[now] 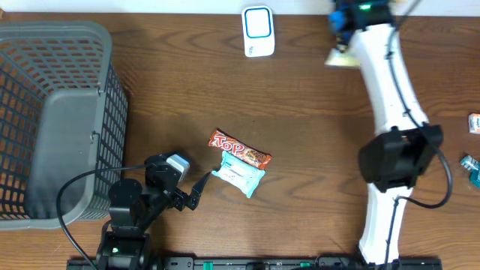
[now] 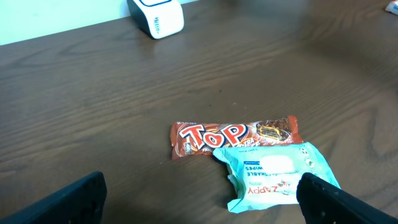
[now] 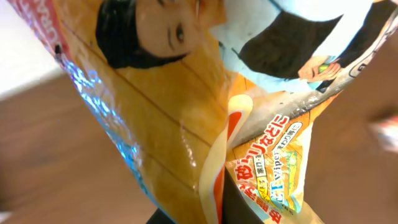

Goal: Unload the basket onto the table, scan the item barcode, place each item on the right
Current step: 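Carry the snack bag to the far right and release it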

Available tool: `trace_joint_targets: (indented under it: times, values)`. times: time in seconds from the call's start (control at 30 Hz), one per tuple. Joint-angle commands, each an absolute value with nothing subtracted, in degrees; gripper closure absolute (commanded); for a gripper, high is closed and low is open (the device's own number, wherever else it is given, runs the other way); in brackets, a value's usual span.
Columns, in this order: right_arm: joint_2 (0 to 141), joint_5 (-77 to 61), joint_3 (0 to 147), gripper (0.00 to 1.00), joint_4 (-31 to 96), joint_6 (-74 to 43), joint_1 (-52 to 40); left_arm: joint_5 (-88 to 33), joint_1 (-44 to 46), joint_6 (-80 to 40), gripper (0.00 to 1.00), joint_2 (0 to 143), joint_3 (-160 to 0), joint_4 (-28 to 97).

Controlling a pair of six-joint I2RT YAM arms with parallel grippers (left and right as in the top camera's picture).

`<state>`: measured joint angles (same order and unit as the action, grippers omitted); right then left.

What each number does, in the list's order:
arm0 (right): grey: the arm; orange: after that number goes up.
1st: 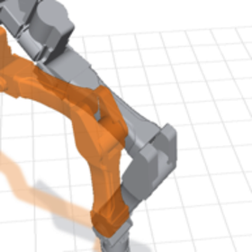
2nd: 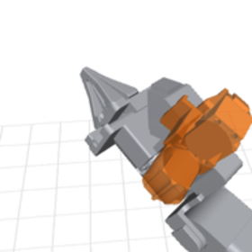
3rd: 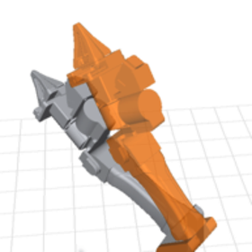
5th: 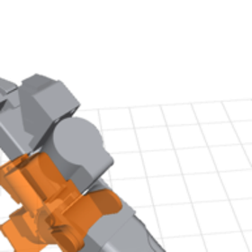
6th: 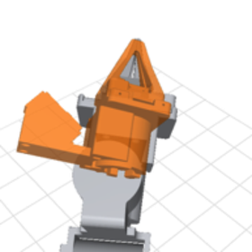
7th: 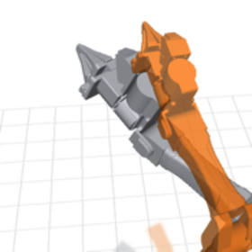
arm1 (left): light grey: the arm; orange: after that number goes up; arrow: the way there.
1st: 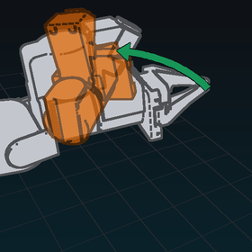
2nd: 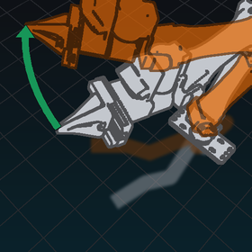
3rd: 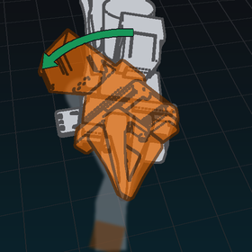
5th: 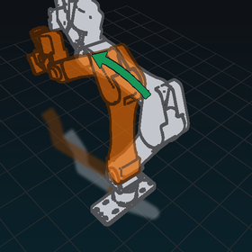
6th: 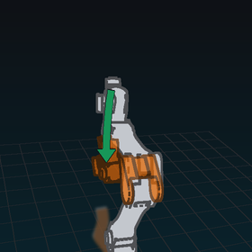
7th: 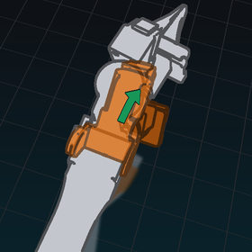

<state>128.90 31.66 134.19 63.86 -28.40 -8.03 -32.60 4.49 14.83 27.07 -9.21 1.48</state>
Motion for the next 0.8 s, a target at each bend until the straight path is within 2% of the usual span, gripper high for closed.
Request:
trace_joint_targets:
  times: [0.0, 0.47, 0.5, 0.57, 0.6, 0.63, 0.67, 0.7, 0.77]
  values:
    - [131.3, 39.5, 132.3, 0.99, 67.0, -26.9, -0.4, -32.3, 4.3, 14.3, 0.02, 27.0, -8.8, 1.3]
    - [134.8, 38.6, 119.6, 0.98, 62.9, -26.9, 23.2, -32.3, 4.3, 14.3, 0.02, 27.0, -8.8, 1.3]
    - [134.8, 38.4, 119.6, 0.89, 63.0, -26.9, 24.5, -32.3, 4.3, 14.3, 0.02, 27.0, -8.8, 1.3]
    - [134.3, 37.7, 120.1, 0.6, 63.6, -26.9, 26.1, -32.3, 4.3, 14.3, 0.02, 27.0, -8.8, 1.3]
    - [133.8, 36.6, 120.7, 0.54, 64.1, -26.9, 26.9, -32.3, 4.3, 14.3, 0.02, 27.0, -8.8, 1.3]
    - [133.3, 34.8, 121.3, 0.42, 64.6, -26.9, 27.5, -32.3, 4.3, 14.3, 0.02, 27.0, -8.8, 1.3]
    - [132.5, 31.7, 122.1, 0.18, 65.3, -26.9, 28.0, -32.3, 4.3, 14.3, 0.02, 27.0, -8.8, 1.3]
    - [131.8, 28.8, 123.0, 0.09, 66.0, -26.9, 28.3, -32.3, 4.3, 14.3, 0.02, 27.0, -8.8, 1.3]
    - [129.6, 20.0, 125.1, 0.08, 68.3, -26.9, 28.6, -32.3, 4.3, 14.3, 0.02, 27.0, -8.8, 1.3]
